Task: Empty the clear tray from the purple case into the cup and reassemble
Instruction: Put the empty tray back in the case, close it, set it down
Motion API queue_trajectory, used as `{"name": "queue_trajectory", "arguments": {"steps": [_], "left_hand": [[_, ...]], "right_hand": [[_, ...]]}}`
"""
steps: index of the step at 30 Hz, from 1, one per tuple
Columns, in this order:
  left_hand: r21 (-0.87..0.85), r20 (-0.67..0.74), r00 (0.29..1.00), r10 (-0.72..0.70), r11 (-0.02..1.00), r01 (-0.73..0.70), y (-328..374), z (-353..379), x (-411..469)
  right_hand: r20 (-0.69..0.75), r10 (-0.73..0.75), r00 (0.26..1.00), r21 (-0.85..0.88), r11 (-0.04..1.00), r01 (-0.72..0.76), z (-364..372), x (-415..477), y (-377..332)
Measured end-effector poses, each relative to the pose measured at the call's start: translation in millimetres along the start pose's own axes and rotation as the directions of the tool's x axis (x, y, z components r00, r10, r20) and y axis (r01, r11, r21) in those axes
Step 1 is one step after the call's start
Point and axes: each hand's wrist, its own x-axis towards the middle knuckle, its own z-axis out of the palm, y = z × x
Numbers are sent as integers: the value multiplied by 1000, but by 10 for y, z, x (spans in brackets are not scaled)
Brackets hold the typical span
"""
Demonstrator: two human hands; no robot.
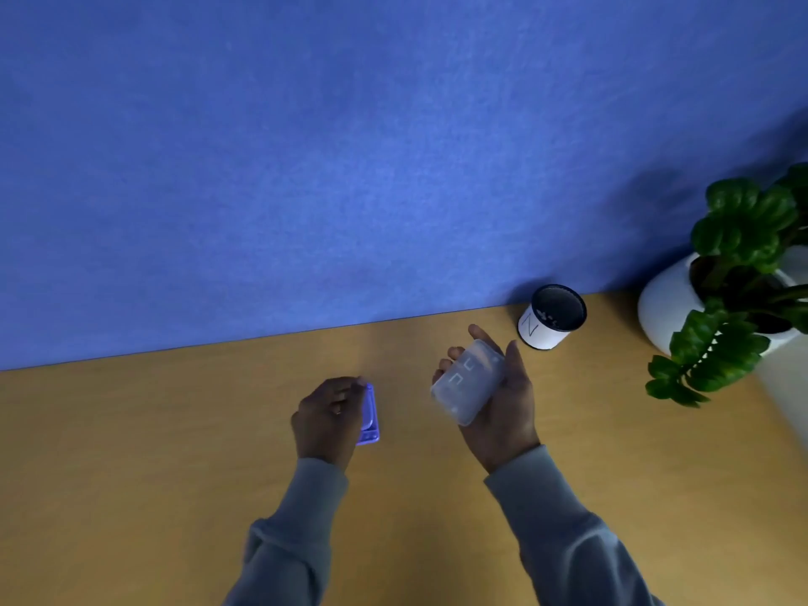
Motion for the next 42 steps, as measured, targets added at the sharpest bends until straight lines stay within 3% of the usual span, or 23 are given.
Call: {"name": "queue_trajectory", "arguments": {"steps": [7,15,27,35,42], "left_hand": [[291,-15,1000,27,956,-21,-539,123,41],[395,33,999,-32,919,16,-555,269,59],[444,50,991,-126,891,91,-481,309,157],[470,85,974,-210,870,147,-466,328,231],[411,83,983,-164,904,116,-218,254,110]], "right_hand": [[-77,77,994,-119,989,-85,-113,-22,59],[42,124,991,-212,971,-112,-131,-67,136],[201,264,944,-100,964,-248,-188,-50,185],[186,296,937,-99,954,-281,-186,-118,190],[206,278,938,-118,959,-258,-240,-113,161]]}}
